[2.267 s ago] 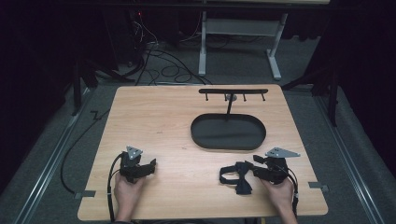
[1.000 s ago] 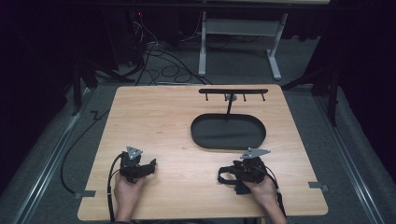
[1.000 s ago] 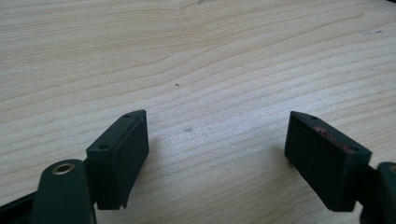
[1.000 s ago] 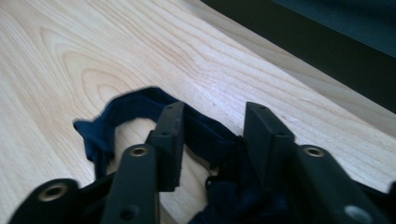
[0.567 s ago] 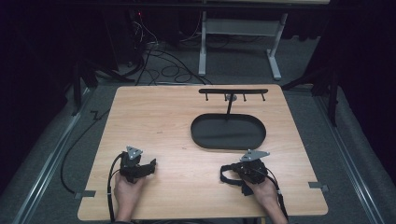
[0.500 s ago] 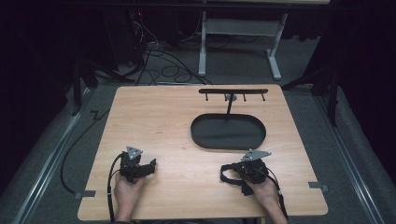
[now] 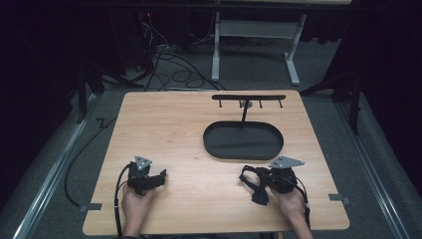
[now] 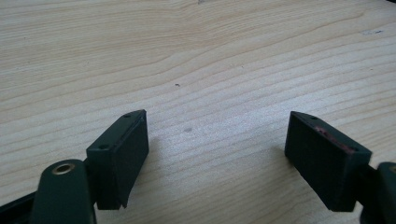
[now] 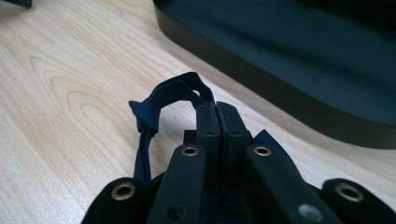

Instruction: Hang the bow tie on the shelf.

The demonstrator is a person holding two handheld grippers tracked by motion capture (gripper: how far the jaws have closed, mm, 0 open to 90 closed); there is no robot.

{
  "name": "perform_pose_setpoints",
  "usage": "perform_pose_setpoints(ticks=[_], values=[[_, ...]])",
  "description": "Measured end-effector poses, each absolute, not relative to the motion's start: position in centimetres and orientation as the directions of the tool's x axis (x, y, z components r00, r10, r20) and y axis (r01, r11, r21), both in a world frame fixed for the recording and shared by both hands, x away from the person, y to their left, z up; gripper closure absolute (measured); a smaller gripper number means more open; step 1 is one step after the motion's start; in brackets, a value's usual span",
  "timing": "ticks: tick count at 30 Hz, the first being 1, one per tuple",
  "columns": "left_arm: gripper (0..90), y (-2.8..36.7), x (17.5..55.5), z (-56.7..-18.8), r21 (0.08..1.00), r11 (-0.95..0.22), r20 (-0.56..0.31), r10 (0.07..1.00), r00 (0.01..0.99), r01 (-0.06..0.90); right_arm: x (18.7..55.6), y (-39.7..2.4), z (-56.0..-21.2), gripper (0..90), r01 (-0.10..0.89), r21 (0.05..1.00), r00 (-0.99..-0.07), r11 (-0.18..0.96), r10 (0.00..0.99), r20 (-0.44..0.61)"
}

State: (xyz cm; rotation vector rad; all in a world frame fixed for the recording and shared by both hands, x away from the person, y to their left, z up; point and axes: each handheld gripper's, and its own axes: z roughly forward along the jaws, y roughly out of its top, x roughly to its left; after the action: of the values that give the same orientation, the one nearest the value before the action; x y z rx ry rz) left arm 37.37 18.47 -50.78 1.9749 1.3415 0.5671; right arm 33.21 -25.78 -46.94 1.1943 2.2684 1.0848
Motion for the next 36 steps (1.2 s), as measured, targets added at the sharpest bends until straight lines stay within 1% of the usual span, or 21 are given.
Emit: perform_pose_setpoints(ticks=[24, 36], values=[[22.0, 18.5, 37.4, -50.8, 0.735, -0.242, -0.018, 0.927, 0.376, 0.633, 33.5, -27.4, -43.7, 90.0, 0.493, 0.814, -0.54, 0.306, 0.842, 0.011], [22.0, 18.5, 37.4, -50.8, 0.735, -0.242, -0.018, 0.927, 0.376, 0.633, 34.4, -28.2, -41.5, 90.0, 0.455, 0.846, -0.518, 0.277, 0.855, -0.002]])
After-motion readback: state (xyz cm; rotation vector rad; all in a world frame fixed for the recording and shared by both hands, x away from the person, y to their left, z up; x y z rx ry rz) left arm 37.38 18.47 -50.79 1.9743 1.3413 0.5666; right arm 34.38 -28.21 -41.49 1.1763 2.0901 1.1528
